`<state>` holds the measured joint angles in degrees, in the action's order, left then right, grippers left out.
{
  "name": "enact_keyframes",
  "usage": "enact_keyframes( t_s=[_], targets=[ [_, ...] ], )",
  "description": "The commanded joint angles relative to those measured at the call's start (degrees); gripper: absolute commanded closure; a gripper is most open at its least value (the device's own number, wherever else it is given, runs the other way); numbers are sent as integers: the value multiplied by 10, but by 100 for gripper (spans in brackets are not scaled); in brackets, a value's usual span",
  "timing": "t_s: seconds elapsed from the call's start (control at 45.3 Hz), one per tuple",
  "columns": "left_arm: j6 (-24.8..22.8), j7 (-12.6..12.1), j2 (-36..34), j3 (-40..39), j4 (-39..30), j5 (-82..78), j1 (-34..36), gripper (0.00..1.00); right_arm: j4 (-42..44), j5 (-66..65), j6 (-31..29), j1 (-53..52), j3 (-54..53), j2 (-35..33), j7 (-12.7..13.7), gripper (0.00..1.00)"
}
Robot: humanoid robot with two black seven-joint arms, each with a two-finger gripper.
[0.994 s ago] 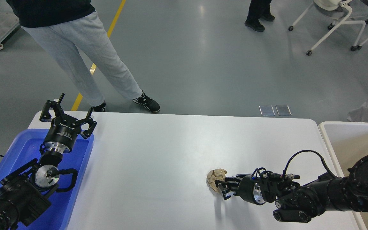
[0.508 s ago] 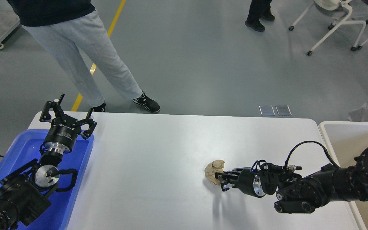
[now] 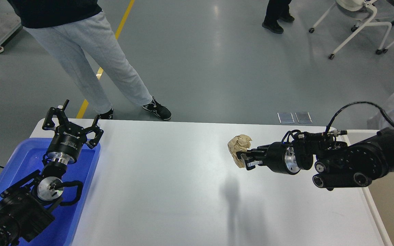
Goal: Tidy desktop
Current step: 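Lift the paper ball and carry it toward the white bin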
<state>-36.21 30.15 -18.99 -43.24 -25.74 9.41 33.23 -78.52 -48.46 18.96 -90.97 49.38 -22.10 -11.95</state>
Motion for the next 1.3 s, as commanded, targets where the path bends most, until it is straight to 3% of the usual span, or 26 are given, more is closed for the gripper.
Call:
enact_keyframes(
  t_s=[0.0, 0.376, 0.751, 0.972, 1.281],
  targets=[
    [0, 0, 0, 0, 0, 0, 0, 0, -64, 17, -68, -118, 5, -51, 0, 100],
    [0, 0, 0, 0, 0, 0, 0, 0, -88, 53, -123, -217, 12, -71, -1, 100],
    [0, 0, 0, 0, 0, 0, 0, 0, -85, 71, -118, -206, 24, -84, -1, 100],
    [0, 0, 0, 0, 0, 0, 0, 0, -47, 90, -108, -110, -5, -175, -1, 100],
    [0, 0, 0, 0, 0, 0, 0, 0, -43, 99, -100, 85, -209, -369, -2, 100]
  ],
)
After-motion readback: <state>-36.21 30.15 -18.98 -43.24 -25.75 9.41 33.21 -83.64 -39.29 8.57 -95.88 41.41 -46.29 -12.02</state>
